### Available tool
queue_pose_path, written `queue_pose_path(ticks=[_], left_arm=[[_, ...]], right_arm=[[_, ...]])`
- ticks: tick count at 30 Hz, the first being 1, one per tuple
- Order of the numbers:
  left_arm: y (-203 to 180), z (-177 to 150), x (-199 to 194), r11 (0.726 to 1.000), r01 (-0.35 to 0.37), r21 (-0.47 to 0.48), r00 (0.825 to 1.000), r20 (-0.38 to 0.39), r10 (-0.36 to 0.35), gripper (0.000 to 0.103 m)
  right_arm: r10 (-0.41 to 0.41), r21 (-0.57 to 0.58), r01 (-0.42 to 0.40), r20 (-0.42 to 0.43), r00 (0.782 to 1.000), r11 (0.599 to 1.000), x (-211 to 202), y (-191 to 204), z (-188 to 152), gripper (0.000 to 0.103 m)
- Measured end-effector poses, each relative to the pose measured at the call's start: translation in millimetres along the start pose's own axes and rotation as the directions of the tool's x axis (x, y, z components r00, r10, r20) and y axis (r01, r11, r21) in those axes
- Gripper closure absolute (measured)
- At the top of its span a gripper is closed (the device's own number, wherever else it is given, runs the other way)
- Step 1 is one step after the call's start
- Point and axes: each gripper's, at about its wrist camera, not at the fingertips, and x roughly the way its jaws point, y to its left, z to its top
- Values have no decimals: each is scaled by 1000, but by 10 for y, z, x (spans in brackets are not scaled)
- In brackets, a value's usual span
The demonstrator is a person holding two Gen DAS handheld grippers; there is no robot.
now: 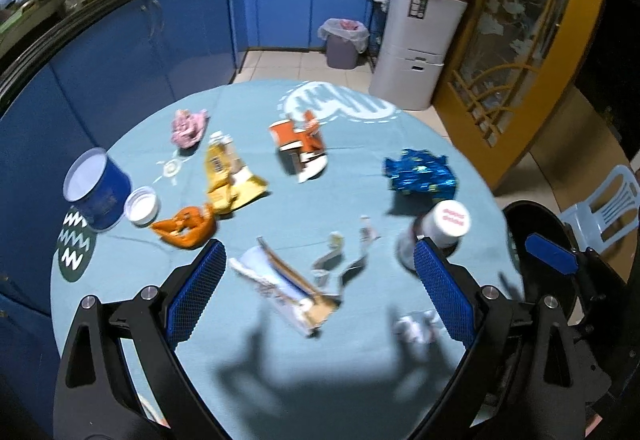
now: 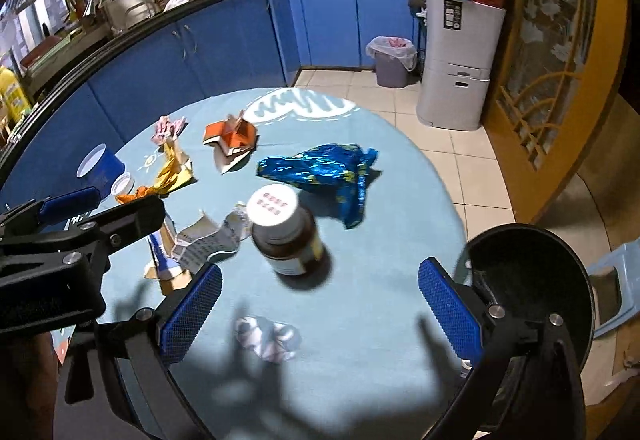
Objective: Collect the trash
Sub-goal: 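Move both open tools back over the table toward the remaining trash, then grasp the brown jar with right tool while left tool grasps the white-blue paper carton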
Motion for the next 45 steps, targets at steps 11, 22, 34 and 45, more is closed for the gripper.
queue_pose_path(ticks=[11, 22, 34, 45], left_arm=[[514, -184, 178, 998, -24, -57, 998, -59, 21, 9], [609, -214, 500, 997, 11, -78, 991, -132, -21, 9], [622, -222, 512, 996, 43, -79, 990, -129, -53, 47], [559, -227, 334, 995, 89, -43, 991, -96, -93, 103]], right_arm=[[-27, -23, 26, -38, 999, 999, 244, 292, 4, 7], [-88, -54, 84, -71, 994, 995, 473, 414, -60, 7], [-99, -68, 93, -83, 992, 993, 656, 424, -43, 61], [-84, -82, 80, -39, 996, 993, 517, 484, -85, 61]])
